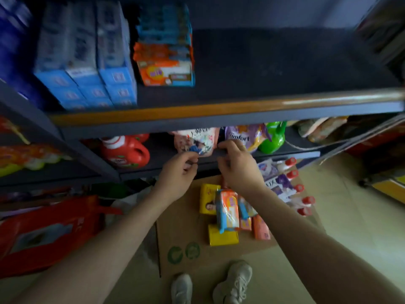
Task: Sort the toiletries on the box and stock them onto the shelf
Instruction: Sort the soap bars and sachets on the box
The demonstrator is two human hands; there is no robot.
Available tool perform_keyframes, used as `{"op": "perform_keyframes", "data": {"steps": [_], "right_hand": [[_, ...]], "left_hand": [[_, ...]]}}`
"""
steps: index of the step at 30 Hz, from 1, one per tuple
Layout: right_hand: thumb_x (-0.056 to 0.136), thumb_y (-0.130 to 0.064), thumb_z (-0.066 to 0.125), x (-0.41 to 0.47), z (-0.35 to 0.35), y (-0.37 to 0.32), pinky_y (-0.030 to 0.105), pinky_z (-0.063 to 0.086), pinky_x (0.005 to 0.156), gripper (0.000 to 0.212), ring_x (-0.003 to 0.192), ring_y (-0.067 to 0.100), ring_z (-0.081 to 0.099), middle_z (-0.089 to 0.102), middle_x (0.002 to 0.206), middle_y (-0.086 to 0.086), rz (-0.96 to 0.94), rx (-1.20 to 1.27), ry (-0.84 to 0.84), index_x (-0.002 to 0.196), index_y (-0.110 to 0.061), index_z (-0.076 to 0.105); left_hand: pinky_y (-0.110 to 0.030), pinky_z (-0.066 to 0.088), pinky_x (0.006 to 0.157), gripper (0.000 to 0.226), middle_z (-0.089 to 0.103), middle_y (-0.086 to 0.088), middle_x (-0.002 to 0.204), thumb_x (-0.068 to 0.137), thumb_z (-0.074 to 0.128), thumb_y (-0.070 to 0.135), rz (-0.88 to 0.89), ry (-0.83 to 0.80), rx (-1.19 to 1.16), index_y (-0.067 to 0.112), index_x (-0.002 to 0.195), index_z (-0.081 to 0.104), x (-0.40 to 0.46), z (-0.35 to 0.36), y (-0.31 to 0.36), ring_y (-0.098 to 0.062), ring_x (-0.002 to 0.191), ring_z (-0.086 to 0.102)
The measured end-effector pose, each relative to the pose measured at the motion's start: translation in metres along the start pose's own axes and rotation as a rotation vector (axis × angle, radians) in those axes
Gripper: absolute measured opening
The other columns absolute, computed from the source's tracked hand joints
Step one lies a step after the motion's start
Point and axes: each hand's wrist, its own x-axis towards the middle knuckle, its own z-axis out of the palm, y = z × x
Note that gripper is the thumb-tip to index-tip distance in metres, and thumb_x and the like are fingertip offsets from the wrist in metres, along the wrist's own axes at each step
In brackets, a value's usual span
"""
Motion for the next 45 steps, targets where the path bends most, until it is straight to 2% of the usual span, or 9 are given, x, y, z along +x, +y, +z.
{"op": "perform_keyframes", "data": {"steps": [6, 14, 20, 25, 29, 32, 35, 40, 45], "right_hand": [[0.093, -0.01, 0.049, 0.066, -0.038, -0.042, 0.036, 0.042, 0.089, 0.032, 0.115, 0.03, 0.046, 0.048, 0.128, 0.013, -0.257, 0.053, 0.171, 0.124, -0.005, 0.052], [0.099, -0.03, 0.039, 0.172, -0.024, -0.062, 0.044, 0.026, 0.108, 0.054, 0.136, 0.031, 0.021, 0.02, 0.154, 0.004, -0.383, -0.279, -0.056, 0.147, -0.015, 0.021], [0.089, -0.039, 0.055, 0.188, -0.01, -0.07, 0.043, 0.031, 0.101, 0.06, 0.13, 0.033, 0.031, 0.036, 0.142, 0.014, -0.469, -0.498, 0.088, 0.139, -0.013, 0.034], [0.087, -0.037, 0.061, 0.176, -0.041, -0.047, 0.037, 0.045, 0.085, 0.054, 0.116, 0.032, 0.049, 0.05, 0.13, 0.014, -0.294, -0.088, 0.027, 0.132, -0.013, 0.045], [0.084, -0.03, 0.067, 0.138, -0.085, -0.028, 0.02, 0.049, 0.061, 0.024, 0.072, 0.008, 0.062, 0.065, 0.088, 0.002, -0.061, 0.518, -0.102, 0.098, -0.012, 0.058], [0.088, -0.031, 0.062, 0.11, -0.092, -0.023, 0.032, 0.051, 0.071, 0.019, 0.076, 0.015, 0.064, 0.068, 0.087, 0.008, 0.111, 0.858, -0.254, 0.09, -0.012, 0.064], [0.091, -0.025, 0.055, 0.093, -0.08, -0.019, 0.024, 0.053, 0.067, 0.015, 0.071, 0.008, 0.065, 0.069, 0.085, 0.005, 0.153, 0.833, -0.345, 0.091, -0.012, 0.063], [0.078, -0.008, 0.072, 0.08, -0.058, -0.014, 0.021, 0.048, 0.083, 0.028, 0.087, 0.005, 0.06, 0.064, 0.095, -0.004, -0.079, 0.574, -0.344, 0.095, -0.023, 0.055], [0.078, -0.011, 0.073, 0.076, -0.049, -0.028, 0.013, 0.043, 0.078, 0.035, 0.097, 0.005, 0.056, 0.061, 0.104, -0.006, -0.28, 0.298, -0.151, 0.11, -0.011, 0.057]], "left_hand": [[-0.004, 0.039, 0.076, 0.026, 0.056, 0.003, 0.103, 0.086, 0.055, -0.001, 0.373, 0.344, 0.261, 0.005, 0.111, 0.061, 0.022, -0.062, 0.057, -0.003, 0.087, 0.054], [-0.039, 0.05, 0.08, 0.03, 0.056, -0.011, 0.116, 0.089, 0.053, 0.009, 0.271, 0.471, 0.548, 0.007, 0.119, 0.056, 0.052, -0.104, 0.064, -0.025, 0.103, 0.058], [-0.038, 0.051, 0.074, 0.03, 0.057, -0.011, 0.111, 0.088, 0.052, 0.009, 0.31, 0.515, 0.578, 0.006, 0.118, 0.057, 0.065, -0.115, 0.061, -0.027, 0.098, 0.059], [-0.04, 0.044, 0.093, 0.046, 0.049, -0.014, 0.127, 0.087, 0.06, 0.019, 0.329, 0.519, 0.567, 0.007, 0.13, 0.047, 0.072, -0.107, 0.069, -0.03, 0.117, 0.049], [-0.021, 0.045, 0.09, 0.053, 0.054, 0.001, 0.12, 0.082, 0.059, 0.033, 0.187, 0.431, -0.039, 0.017, 0.13, 0.042, 0.071, -0.091, 0.084, -0.01, 0.11, 0.054], [-0.016, 0.051, 0.073, 0.016, 0.063, 0.007, 0.096, 0.092, 0.054, 0.024, 0.045, 0.27, -0.526, 0.021, 0.108, 0.053, 0.064, -0.079, 0.094, -0.001, 0.084, 0.064], [-0.019, 0.053, 0.067, 0.014, 0.065, 0.006, 0.09, 0.086, 0.06, 0.013, -0.034, 0.208, -0.632, 0.022, 0.097, 0.056, 0.054, -0.072, 0.09, -0.003, 0.078, 0.064], [-0.016, 0.045, 0.085, 0.045, 0.062, 0.015, 0.1, 0.064, 0.081, 0.018, 0.112, 0.206, -0.233, 0.04, 0.094, 0.056, 0.035, -0.077, 0.068, 0.001, 0.097, 0.058], [0.0, 0.033, 0.085, 0.039, 0.053, 0.011, 0.102, 0.069, 0.075, 0.022, 0.546, 0.287, 0.283, 0.015, 0.103, 0.056, 0.022, -0.097, 0.065, 0.006, 0.098, 0.046]]}}
